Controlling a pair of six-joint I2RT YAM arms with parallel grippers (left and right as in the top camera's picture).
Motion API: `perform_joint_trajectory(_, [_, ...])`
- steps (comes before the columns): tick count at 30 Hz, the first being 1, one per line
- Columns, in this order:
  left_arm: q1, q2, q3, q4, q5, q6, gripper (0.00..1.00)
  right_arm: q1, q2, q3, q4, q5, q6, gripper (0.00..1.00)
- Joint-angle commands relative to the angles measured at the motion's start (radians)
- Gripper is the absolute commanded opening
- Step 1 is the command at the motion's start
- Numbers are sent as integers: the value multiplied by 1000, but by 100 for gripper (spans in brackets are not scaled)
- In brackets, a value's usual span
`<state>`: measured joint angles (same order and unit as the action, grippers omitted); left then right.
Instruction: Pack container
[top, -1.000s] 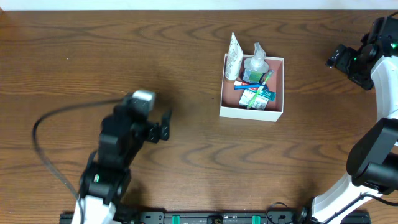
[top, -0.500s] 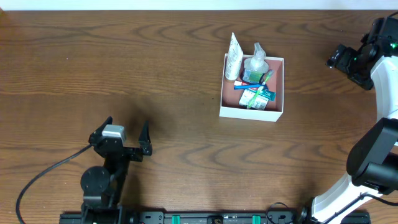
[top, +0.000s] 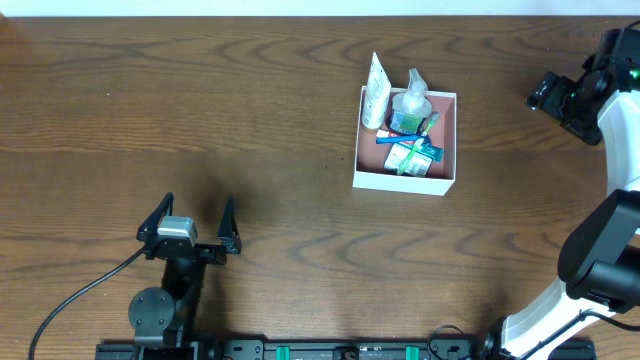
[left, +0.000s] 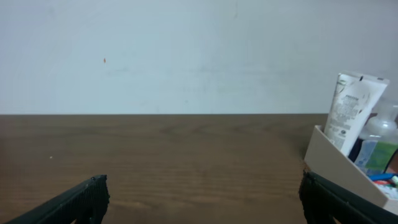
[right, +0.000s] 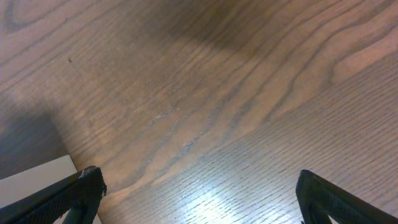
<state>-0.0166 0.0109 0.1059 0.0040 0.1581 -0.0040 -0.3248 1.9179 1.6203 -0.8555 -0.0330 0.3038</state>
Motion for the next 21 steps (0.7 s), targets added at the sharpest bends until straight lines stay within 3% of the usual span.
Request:
perform_joint_trajectory(1, [7, -9, -9, 1, 14, -5, 98, -9, 2, -2, -1, 3, 10, 99])
perform_joint_trajectory(21, [18, -7, -102, -59, 14, 10, 98, -9, 2, -2, -1, 3, 10, 99])
